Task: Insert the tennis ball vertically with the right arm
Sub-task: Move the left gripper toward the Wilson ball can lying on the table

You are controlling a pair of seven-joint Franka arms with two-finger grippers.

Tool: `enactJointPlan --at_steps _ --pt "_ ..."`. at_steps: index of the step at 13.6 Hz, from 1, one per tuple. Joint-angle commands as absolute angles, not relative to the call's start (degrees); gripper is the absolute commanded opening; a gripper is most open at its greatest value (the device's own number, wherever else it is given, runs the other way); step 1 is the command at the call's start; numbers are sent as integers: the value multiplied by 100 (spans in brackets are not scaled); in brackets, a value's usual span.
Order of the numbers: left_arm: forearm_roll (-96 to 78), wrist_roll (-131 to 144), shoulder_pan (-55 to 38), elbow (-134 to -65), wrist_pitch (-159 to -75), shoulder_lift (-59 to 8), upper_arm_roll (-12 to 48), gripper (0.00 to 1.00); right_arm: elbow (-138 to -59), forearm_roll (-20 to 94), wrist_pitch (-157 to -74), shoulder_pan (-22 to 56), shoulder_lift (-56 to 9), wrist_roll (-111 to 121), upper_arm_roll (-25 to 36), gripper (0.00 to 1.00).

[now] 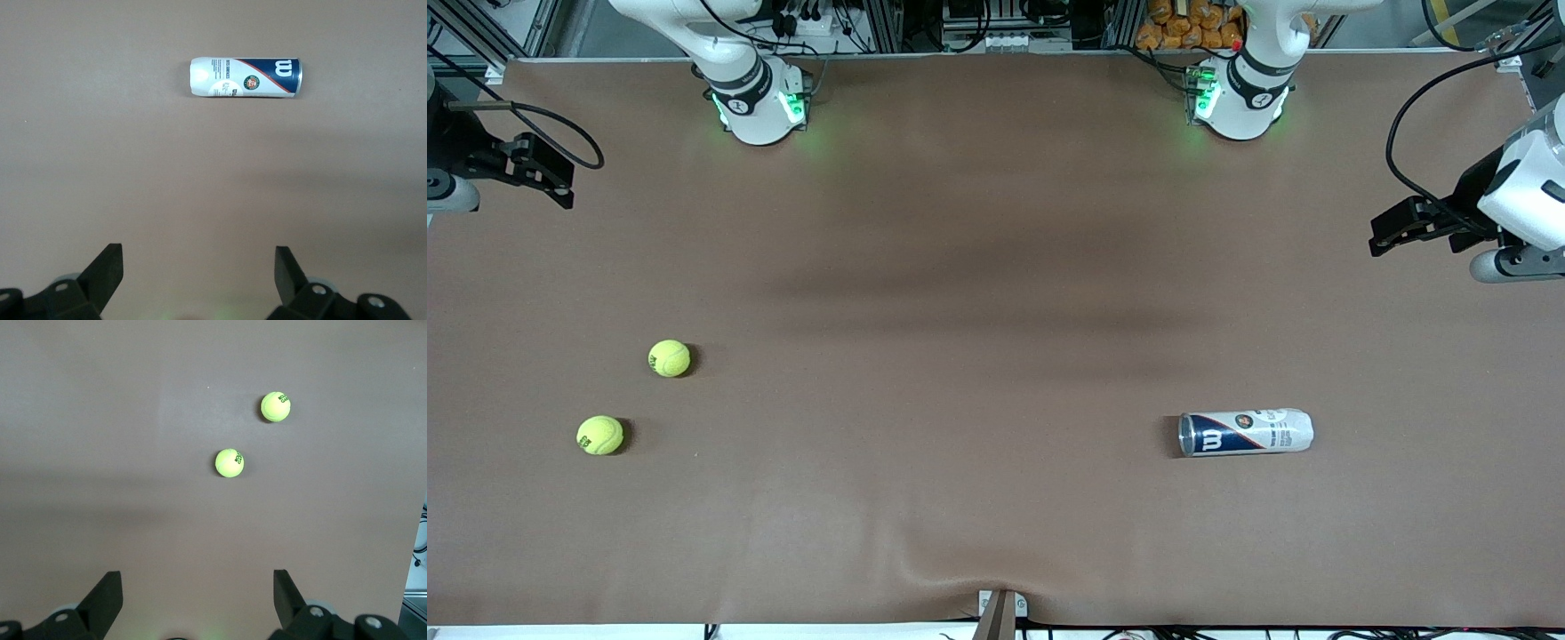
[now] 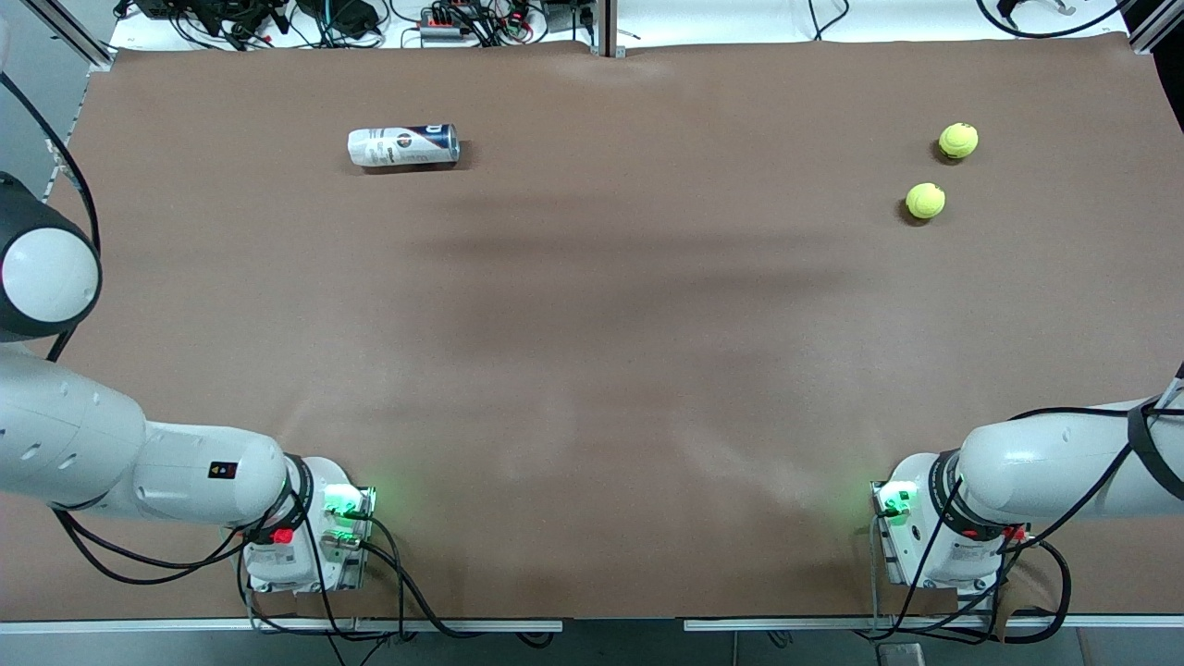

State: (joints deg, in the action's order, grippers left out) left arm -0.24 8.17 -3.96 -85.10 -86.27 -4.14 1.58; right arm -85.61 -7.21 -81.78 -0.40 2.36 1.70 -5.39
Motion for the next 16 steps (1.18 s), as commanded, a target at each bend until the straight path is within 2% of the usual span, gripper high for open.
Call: enactJointPlan --at_steps 1,16 --pt "105 835 -387 -8596 -8569 -273 202 100 -8490 -817 -8130 -79 193 255 -563 100" --pt "88 817 -466 -8596 -8534 -606 211 100 -8490 -809 -8130 -70 193 255 -571 100"
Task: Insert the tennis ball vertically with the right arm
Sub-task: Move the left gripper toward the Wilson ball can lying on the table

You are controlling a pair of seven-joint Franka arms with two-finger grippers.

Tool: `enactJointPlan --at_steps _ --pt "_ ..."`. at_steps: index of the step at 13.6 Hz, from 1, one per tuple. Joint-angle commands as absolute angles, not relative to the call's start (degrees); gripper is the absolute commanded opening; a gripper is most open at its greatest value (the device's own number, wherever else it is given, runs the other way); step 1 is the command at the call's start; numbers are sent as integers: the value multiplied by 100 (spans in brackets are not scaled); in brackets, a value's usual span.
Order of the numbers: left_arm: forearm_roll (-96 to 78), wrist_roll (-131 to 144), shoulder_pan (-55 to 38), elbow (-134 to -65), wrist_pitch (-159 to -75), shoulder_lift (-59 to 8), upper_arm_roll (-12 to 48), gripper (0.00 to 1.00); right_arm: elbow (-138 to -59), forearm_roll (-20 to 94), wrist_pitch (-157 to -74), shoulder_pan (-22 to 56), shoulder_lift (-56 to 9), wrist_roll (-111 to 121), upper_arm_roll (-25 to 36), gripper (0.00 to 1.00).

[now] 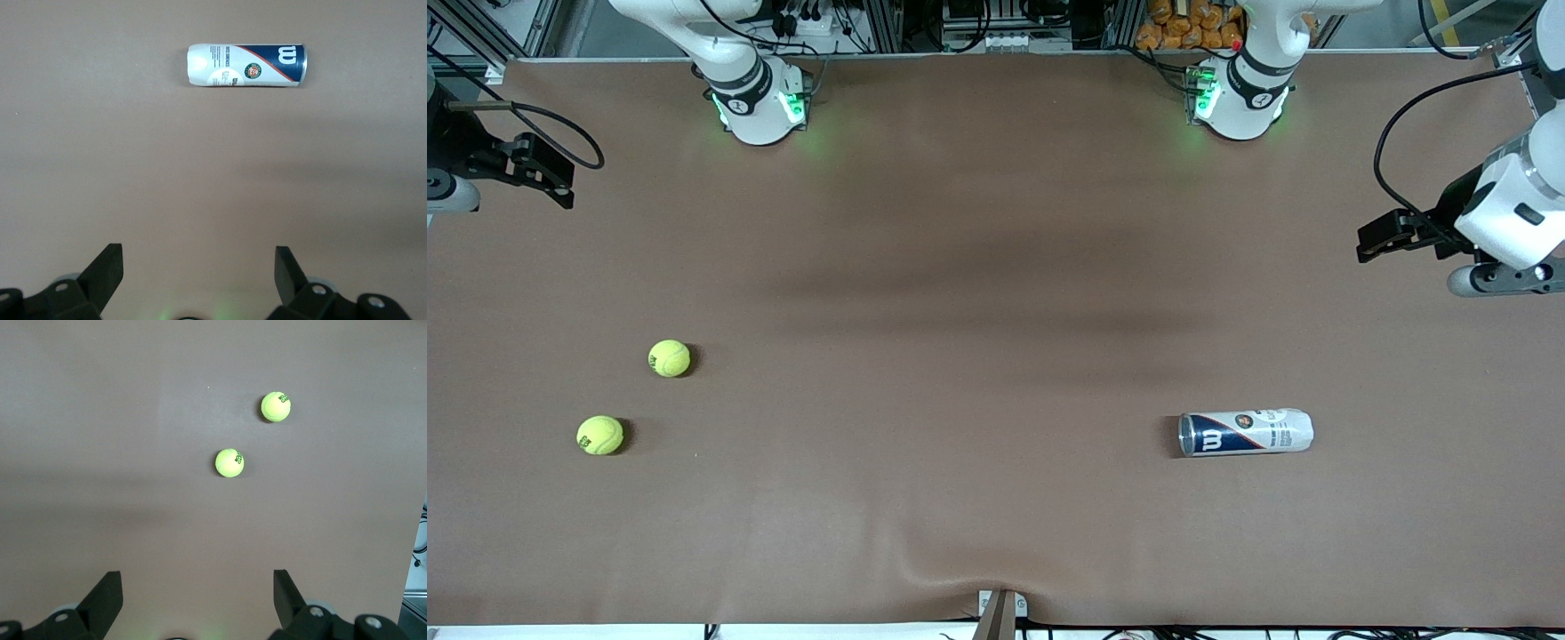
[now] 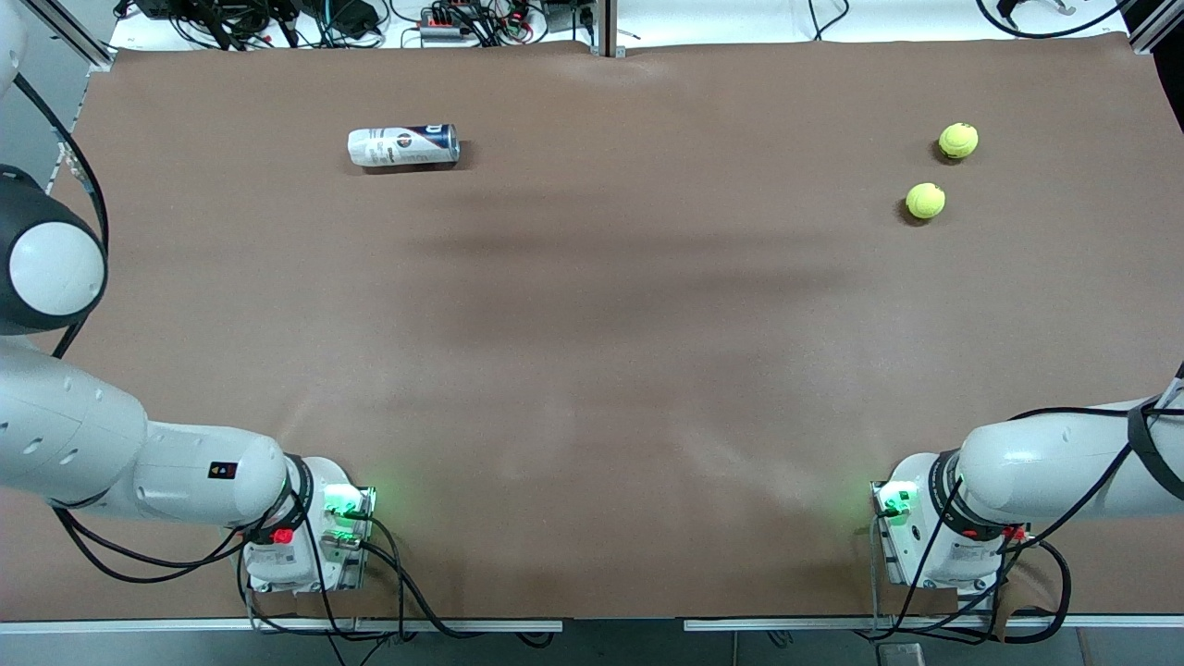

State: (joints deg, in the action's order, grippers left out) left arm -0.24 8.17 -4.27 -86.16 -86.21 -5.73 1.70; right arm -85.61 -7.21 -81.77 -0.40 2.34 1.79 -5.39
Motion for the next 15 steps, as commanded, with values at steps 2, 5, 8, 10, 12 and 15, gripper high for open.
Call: enactJointPlan --at_steps 2,5,8,10,12,15 --pt "88 826 -483 -8596 -8517 -606 211 100 -8490 -809 -8130 -62 193 255 -571 100" --pt "88 713 -501 -8596 -8508 -615 211 100 -8490 -800 -8139 -70 193 255 -571 100" --pt "88 248 -527 -8578 -8508 -720 211 100 -8490 -800 -8139 -70 193 255 -571 100" --pt "105 220 -545 -8578 -8508 -878 211 100 -8490 -800 -8139 -62 193 255 -571 100" --pt "280 159 -580 -8578 -8508 -1063 211 100 -8490 -800 -8130 -70 193 255 -571 100" --pt "518 -481 -580 -8517 -8534 -1440 211 100 -8490 -800 -8130 -70 193 255 -571 100"
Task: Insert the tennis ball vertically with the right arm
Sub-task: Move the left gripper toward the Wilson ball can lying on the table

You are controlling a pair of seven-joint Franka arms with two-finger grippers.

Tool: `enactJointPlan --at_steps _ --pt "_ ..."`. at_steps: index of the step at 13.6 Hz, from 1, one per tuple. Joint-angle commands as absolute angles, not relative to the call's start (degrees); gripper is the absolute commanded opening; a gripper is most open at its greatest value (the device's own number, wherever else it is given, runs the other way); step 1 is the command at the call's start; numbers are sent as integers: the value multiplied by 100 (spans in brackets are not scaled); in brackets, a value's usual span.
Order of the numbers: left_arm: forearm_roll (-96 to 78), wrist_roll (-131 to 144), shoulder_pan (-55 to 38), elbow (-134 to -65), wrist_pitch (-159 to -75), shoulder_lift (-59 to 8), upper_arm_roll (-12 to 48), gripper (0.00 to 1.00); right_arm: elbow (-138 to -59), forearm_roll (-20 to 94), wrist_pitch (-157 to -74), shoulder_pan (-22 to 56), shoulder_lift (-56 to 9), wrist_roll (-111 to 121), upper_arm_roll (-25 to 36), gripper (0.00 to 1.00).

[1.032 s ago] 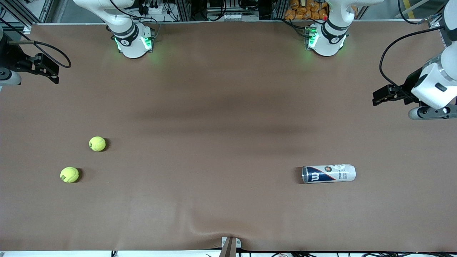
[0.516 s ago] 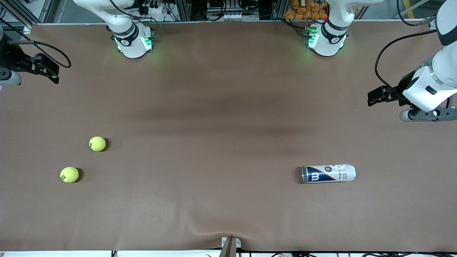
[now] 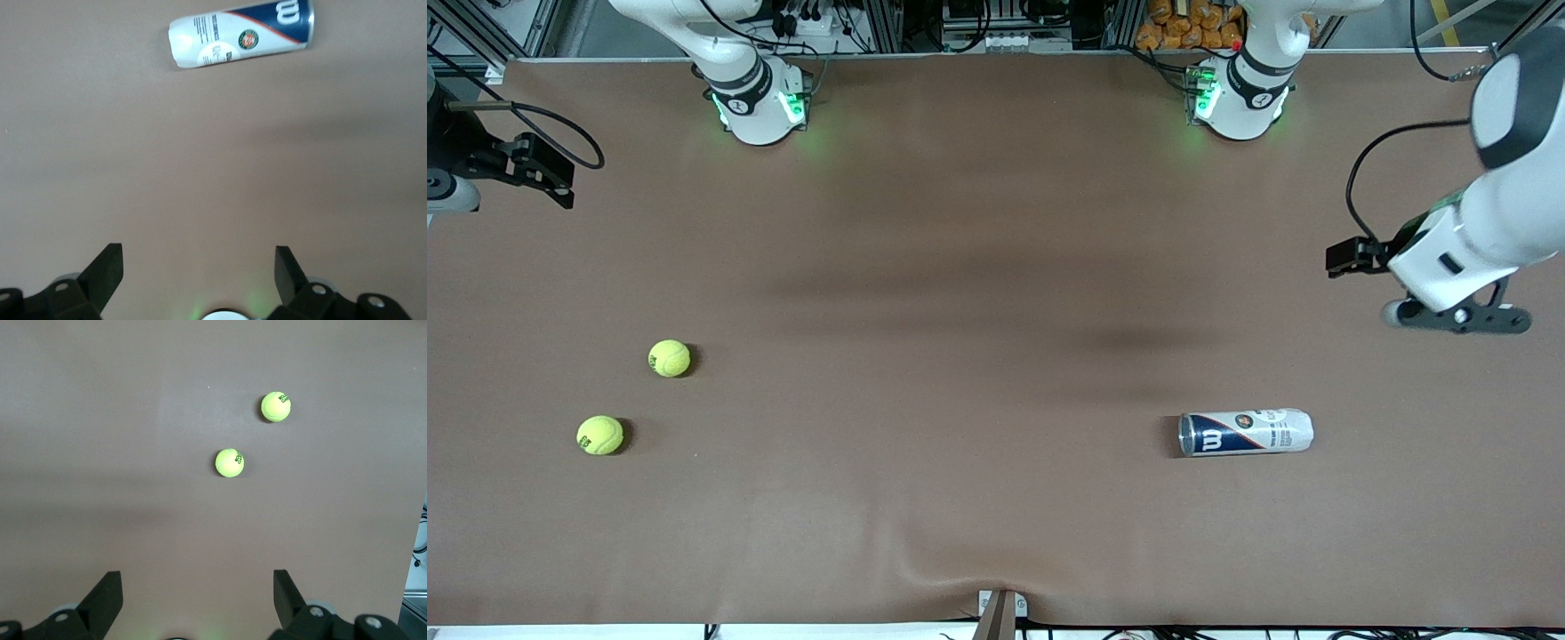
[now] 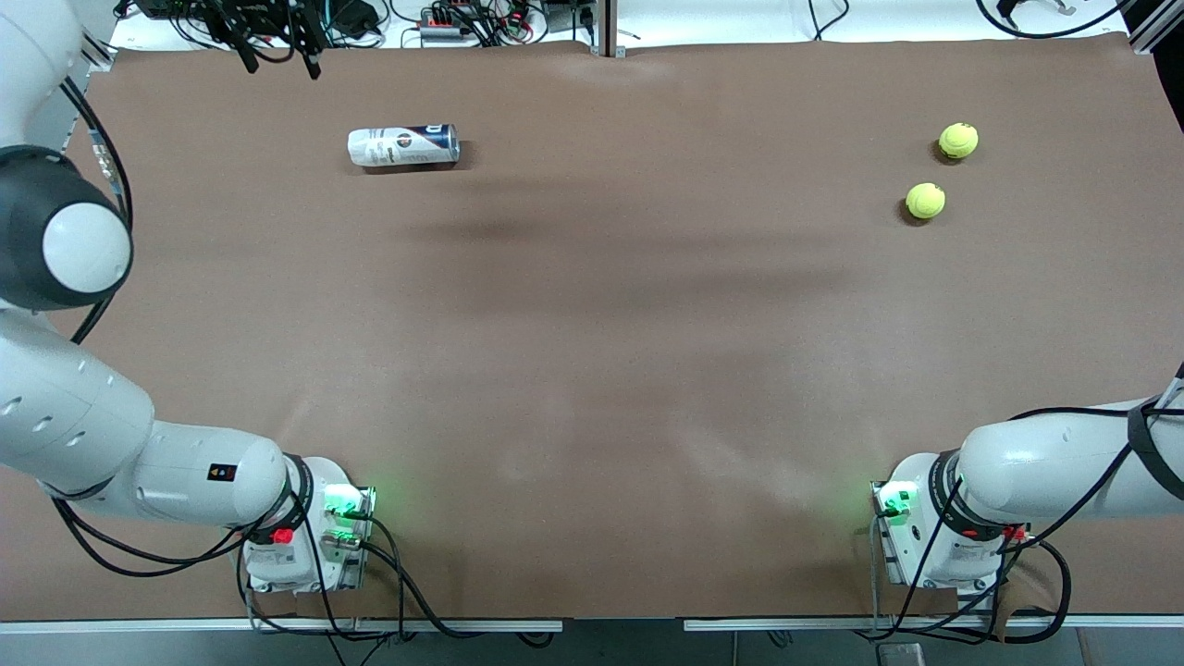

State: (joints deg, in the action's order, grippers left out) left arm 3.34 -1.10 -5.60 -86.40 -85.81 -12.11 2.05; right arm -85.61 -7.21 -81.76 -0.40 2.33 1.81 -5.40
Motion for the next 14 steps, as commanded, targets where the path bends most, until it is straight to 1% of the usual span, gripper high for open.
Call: enactJointPlan --at_steps 1,5,8,14 --pt "562 -684 -580 -8456 -8552 -1581 211 100 -8490 -800 -8130 -70 193 255 -571 100" --pt "1053 -1343 -782 -8279 -8779 -2100 211 100 -8490 -800 -8130 -79 193 255 -571 100" --pt "1318 -2054 -853 -8279 -9349 -2381 211 100 -8482 -800 -8147 -88 193 255 -563 100" --pt "1459 -4074 -861 -8279 -10466 -3250 202 100 -8481 -800 -8139 -62 193 255 -571 100"
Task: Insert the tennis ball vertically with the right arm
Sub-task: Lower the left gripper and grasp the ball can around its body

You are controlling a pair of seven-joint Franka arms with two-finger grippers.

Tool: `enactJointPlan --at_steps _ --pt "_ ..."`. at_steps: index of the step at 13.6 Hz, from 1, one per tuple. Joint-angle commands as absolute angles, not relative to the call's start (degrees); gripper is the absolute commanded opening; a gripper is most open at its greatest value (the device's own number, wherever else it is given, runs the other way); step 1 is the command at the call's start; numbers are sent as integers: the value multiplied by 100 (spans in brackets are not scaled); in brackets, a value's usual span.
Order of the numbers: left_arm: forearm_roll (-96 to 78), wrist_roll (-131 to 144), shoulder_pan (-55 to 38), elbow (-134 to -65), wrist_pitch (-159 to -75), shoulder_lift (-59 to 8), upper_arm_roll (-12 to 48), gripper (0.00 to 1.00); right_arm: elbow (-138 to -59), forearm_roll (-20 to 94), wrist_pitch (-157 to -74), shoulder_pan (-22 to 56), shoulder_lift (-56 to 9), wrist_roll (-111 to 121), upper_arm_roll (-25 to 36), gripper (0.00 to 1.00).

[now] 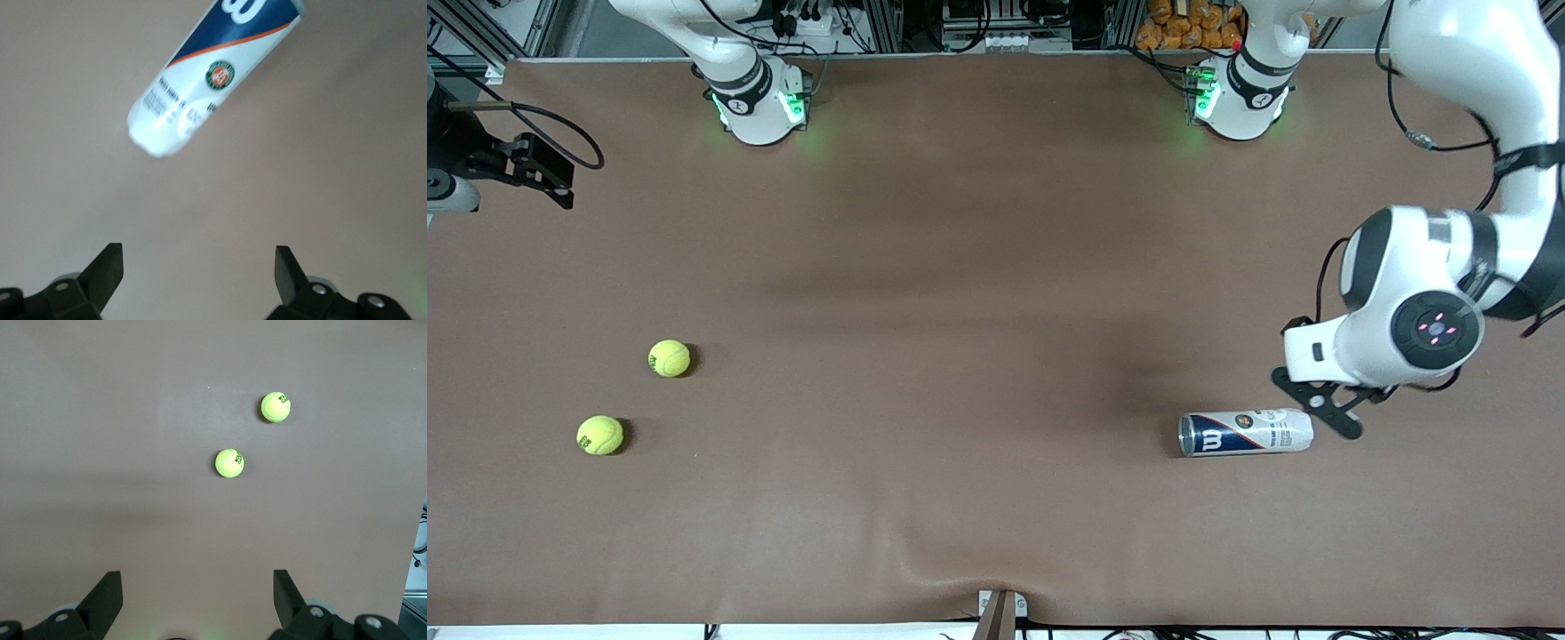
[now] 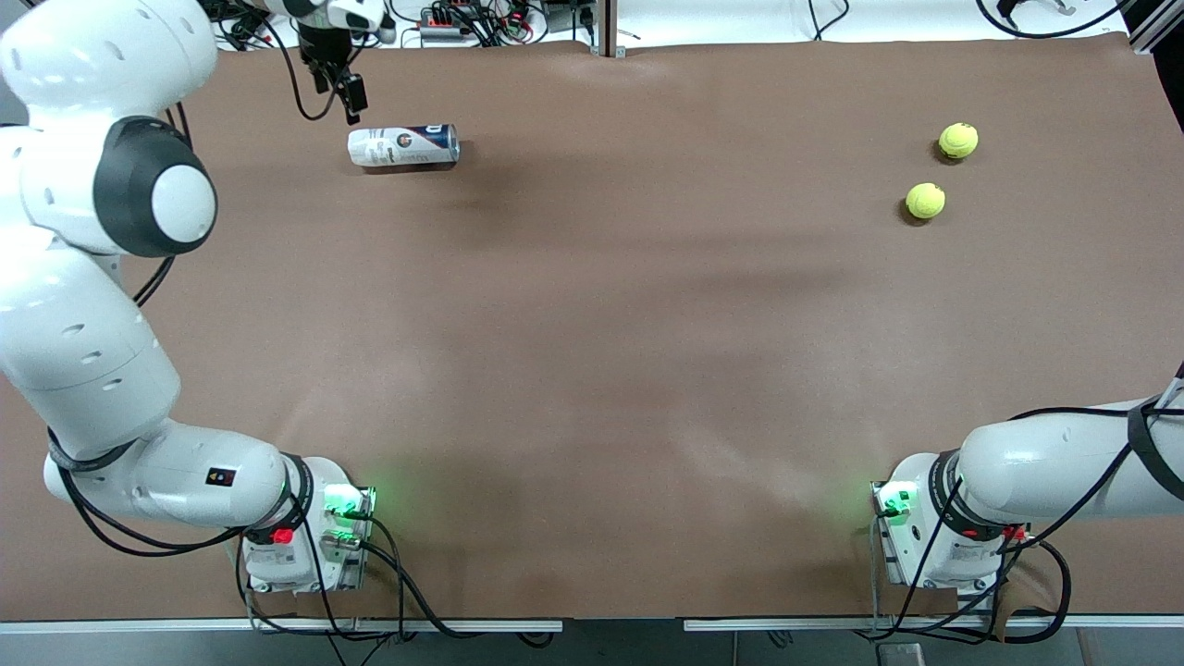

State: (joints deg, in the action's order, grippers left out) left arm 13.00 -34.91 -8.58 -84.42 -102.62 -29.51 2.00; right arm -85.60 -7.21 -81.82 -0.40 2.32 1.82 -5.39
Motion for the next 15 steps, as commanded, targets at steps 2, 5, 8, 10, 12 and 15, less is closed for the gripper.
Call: enactJointPlan --at_steps 2,5,8,10,12,15 --pt "1800 -4569 -975 -8279 -10765 -3488 211 100 -8490 -800 -8051 -18 193 246 -571 100" --pt "2230 -4693 -1125 -8279 -11047 -3656 211 100 -8490 -800 -8025 -18 193 255 -580 100" --pt "2505 -4798 -1248 -8297 -11433 -3892 220 100 -8473 -800 -8051 -9 193 264 -580 100" --pt "2653 -4799 -1266 -8297 -11645 -4034 211 100 -8464 -800 -8077 0 193 255 -580 100" --pt "2786 -4790 -1266 -8288 -11654 -4191 211 100 -8481 -809 -8086 -26 185 264 -580 100" --pt "3013 -4773 -1274 -8297 -11865 -4306 211 100 -8534 -800 -8138 -376 54 535 -563 100"
